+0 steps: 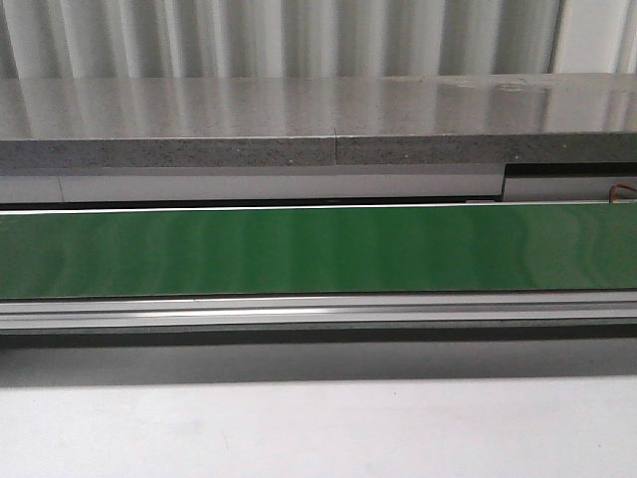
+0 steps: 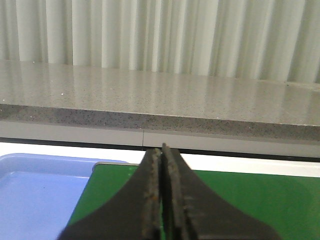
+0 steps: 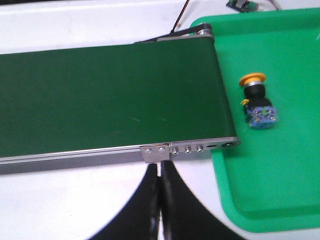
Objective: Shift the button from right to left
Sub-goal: 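Lower the right gripper toward the yellow push button in the green tray, then close the right gripper on the yellow push button's base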
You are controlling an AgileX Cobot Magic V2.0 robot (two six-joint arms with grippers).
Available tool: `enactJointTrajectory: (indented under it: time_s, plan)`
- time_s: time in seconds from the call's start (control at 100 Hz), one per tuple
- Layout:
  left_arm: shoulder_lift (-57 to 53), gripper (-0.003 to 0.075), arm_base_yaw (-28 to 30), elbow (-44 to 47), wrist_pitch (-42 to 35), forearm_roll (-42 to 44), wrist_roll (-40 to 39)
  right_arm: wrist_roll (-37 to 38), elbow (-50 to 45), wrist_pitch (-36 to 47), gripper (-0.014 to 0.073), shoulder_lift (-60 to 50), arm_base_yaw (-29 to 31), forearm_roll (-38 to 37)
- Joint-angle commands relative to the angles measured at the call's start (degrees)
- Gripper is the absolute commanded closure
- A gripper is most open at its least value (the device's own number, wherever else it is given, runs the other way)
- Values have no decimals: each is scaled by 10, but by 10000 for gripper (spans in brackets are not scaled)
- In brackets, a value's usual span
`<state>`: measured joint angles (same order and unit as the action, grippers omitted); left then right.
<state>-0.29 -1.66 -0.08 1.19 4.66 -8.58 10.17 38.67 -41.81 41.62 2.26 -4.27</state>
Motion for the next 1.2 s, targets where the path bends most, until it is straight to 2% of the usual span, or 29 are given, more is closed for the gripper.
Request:
enactJointTrajectory:
  time_s: [0.0, 0.06, 0.13, 0.2, 0.32, 0.39, 0.63, 0.81, 1.04, 1.19]
  plan:
    - [-20, 740, 2, 13, -43, -5, -2, -3, 21, 26, 659, 20, 3, 5]
    - [-20, 740, 2, 13, -43, -5, -2, -3, 21, 15, 653, 31, 3, 5]
    - [-20, 740, 2, 13, -43, -5, -2, -3, 21, 10, 595, 40, 3, 5]
    - [-20, 740, 2, 13, -43, -5, -2, -3, 21, 9, 465, 43, 3, 5]
    - [-20, 740, 2, 13, -43, -5, -2, -3, 20, 7, 158, 43, 3, 10]
    - [-20, 740, 2, 13, -43, -5, -2, -3, 20, 7, 53, 44, 3, 23]
    - [-20, 740, 2, 13, -43, -5, -2, -2, 65, -19, 67, 106, 6, 24]
    - [-20, 740, 2, 13, -43, -5, -2, -9, 151, -22, 67, 183, 48, 14]
    - [-20, 740, 2, 13, -43, -5, -2, -88, 247, -61, 67, 297, 134, 18]
    - [-20, 740, 2, 13, -43, -5, -2, -141, 253, -19, 67, 347, 170, 39]
